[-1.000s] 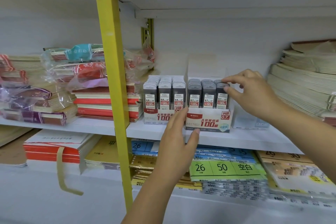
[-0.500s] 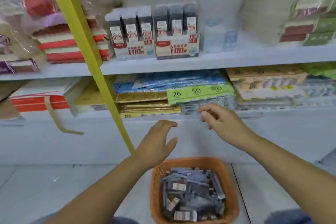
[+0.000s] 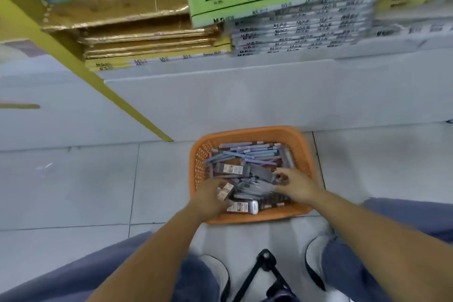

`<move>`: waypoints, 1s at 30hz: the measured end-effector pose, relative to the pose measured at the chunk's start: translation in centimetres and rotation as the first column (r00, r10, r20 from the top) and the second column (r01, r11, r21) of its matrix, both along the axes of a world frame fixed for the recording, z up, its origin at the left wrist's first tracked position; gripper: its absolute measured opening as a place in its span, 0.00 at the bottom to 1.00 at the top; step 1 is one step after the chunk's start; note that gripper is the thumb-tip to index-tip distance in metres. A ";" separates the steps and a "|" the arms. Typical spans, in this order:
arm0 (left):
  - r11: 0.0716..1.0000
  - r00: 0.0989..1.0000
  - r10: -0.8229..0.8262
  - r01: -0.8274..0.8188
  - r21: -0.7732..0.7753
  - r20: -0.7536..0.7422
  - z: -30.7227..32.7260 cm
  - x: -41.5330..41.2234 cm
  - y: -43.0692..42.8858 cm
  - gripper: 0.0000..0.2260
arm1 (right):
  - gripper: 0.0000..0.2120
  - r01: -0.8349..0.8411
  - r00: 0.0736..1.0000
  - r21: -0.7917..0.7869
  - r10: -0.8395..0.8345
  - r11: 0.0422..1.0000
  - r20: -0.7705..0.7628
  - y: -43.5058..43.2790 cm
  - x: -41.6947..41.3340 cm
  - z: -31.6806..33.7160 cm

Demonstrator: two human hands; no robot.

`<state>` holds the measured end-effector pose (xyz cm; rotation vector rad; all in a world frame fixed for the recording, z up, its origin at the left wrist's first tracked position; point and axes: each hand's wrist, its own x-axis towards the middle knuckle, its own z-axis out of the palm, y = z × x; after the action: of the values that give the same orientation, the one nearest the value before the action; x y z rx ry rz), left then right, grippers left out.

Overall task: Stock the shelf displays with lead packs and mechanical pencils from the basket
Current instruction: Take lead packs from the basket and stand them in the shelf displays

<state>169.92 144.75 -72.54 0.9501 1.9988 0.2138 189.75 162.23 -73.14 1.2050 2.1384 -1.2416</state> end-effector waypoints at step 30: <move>0.946 0.943 0.322 -0.317 -0.066 0.083 -5.4 1.8 2.3 0.16 | 0.10 0.291 0.949 -0.256 -0.311 0.922 -0.042 -1.4 1.1 -3.6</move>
<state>171.75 147.03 -77.93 0.5670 2.0527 0.3764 190.82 160.85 -76.79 1.4289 1.8275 -1.6594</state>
